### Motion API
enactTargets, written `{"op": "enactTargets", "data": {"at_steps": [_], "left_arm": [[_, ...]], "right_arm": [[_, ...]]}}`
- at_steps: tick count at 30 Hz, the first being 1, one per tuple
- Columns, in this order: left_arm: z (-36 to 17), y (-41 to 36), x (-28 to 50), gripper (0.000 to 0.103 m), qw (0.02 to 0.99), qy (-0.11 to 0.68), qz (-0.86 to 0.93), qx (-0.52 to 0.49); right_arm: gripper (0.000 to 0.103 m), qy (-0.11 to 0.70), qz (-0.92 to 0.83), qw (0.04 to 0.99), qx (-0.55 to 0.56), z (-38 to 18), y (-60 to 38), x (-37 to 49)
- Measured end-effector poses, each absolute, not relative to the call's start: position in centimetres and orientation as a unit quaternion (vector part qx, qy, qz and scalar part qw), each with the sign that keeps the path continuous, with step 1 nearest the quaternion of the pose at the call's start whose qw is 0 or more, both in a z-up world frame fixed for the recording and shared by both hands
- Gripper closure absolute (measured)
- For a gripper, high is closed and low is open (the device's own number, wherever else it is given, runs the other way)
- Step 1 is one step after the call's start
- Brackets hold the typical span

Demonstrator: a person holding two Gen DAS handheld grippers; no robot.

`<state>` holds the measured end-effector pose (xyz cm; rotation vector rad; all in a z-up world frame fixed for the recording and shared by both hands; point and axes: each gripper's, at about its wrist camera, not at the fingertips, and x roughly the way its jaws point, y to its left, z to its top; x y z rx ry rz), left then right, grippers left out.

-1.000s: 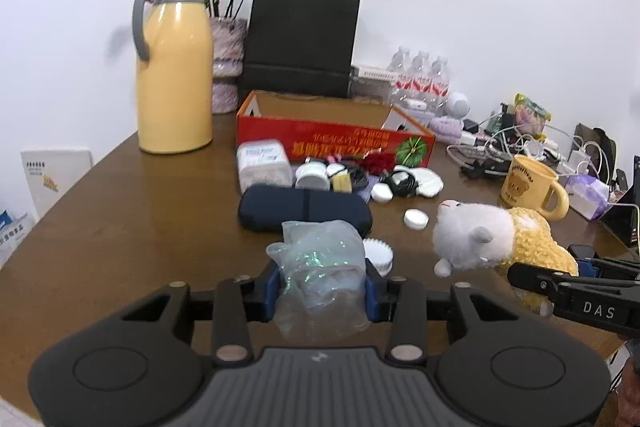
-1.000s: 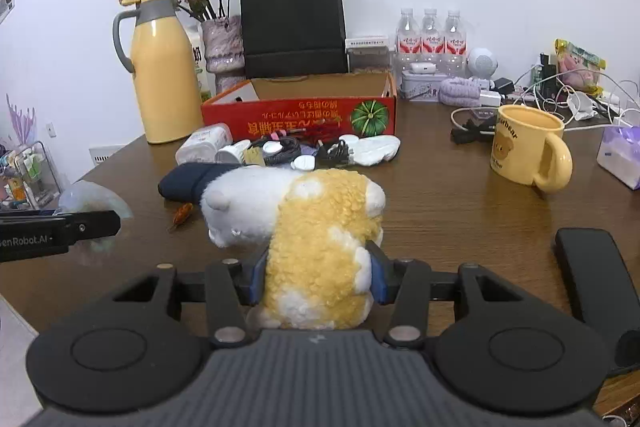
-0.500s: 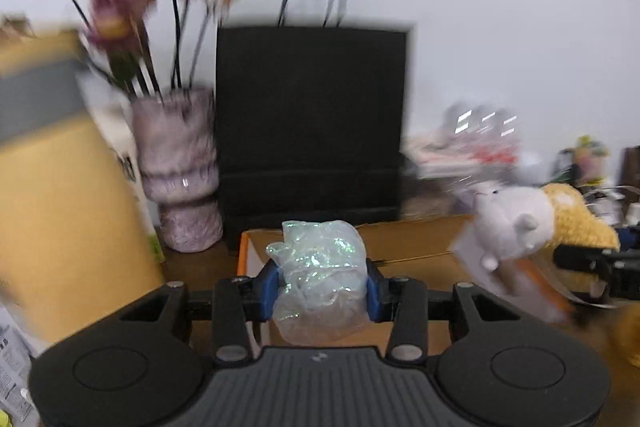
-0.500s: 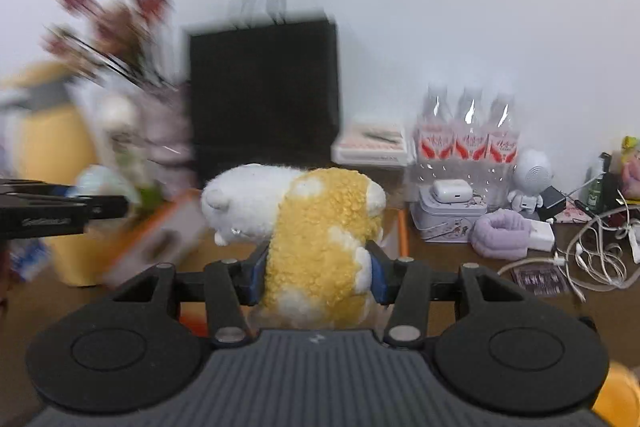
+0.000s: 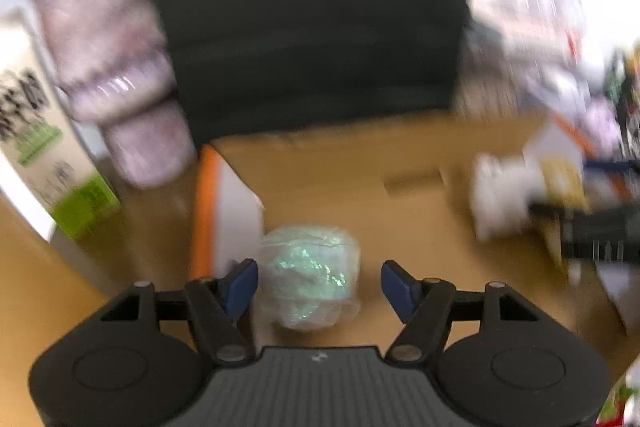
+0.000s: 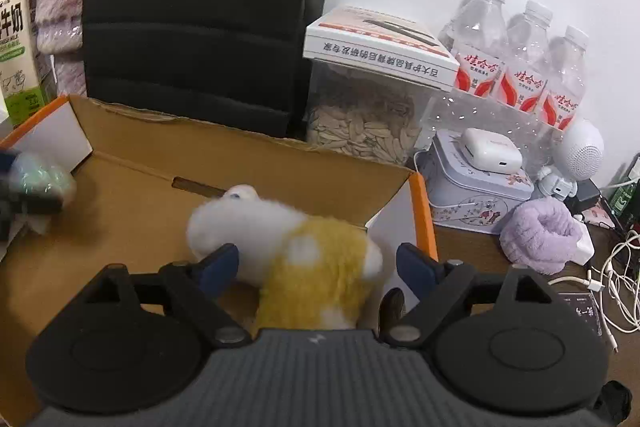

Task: Organize objects
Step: 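Carry both items into the red cardboard box and open both tools, then withdraw both tools from the box back over the table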

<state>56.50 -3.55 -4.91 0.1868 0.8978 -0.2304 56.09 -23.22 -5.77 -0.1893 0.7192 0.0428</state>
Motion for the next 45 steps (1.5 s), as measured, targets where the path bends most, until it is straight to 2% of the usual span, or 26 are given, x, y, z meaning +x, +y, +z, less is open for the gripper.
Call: {"op": "enactTargets", "data": {"at_steps": [2,5,9,13,16,17,26,29,33,36,42,45], "left_arm": [[-5.1,-4.4,56.0,0.036,0.892,0.422,-0.104,0.122],[-3.5,-3.9,55.7,0.036,0.904,0.407,-0.097,0.088],[1.5,-3.1,53.8,0.022,0.926,0.365,-0.071,0.062],[6.9,-2.1,48.0,0.021,0.945,0.316,-0.066,0.043],[8.6,-0.9,40.4,0.007,0.957,0.280,-0.078,-0.003],[8.5,-0.6,37.8,0.002,0.958,0.273,-0.087,-0.013],[2.6,-0.9,12.7,0.000,0.958,0.255,-0.134,-0.002],[0.1,-0.6,7.1,0.000,0.950,0.283,-0.126,0.021],[-0.9,0.7,3.0,0.000,0.950,0.305,-0.072,0.004],[-0.3,1.2,2.0,0.000,0.953,0.291,-0.079,-0.006],[-1.2,1.4,3.8,0.000,0.952,0.301,-0.050,-0.006],[-2.6,1.1,5.3,0.000,0.950,0.308,-0.060,-0.005]], "right_arm": [[0.009,0.343,0.029,0.935,-0.080,-5.4,-23.6,55.8],[0.000,0.328,0.029,0.943,-0.045,-3.4,-24.6,54.9],[0.000,0.279,0.047,0.959,-0.018,2.1,-25.4,51.4],[0.000,0.254,0.051,0.966,-0.014,7.0,-25.7,46.2],[0.000,0.233,0.062,0.971,0.000,8.5,-26.2,40.2],[0.000,0.229,0.068,0.971,0.005,8.3,-26.4,37.7],[0.000,0.213,0.084,0.973,0.031,1.3,-27.0,15.2],[0.000,0.226,0.086,0.970,0.017,-1.6,-26.7,9.0],[0.000,0.257,0.060,0.964,0.028,-3.5,-26.3,3.7],[0.000,0.261,0.112,0.956,0.073,-4.7,-26.9,1.3],[0.001,0.316,0.080,0.944,0.051,-5.7,-26.4,2.9],[0.007,0.311,0.083,0.945,0.046,-5.9,-26.3,3.5]]}}
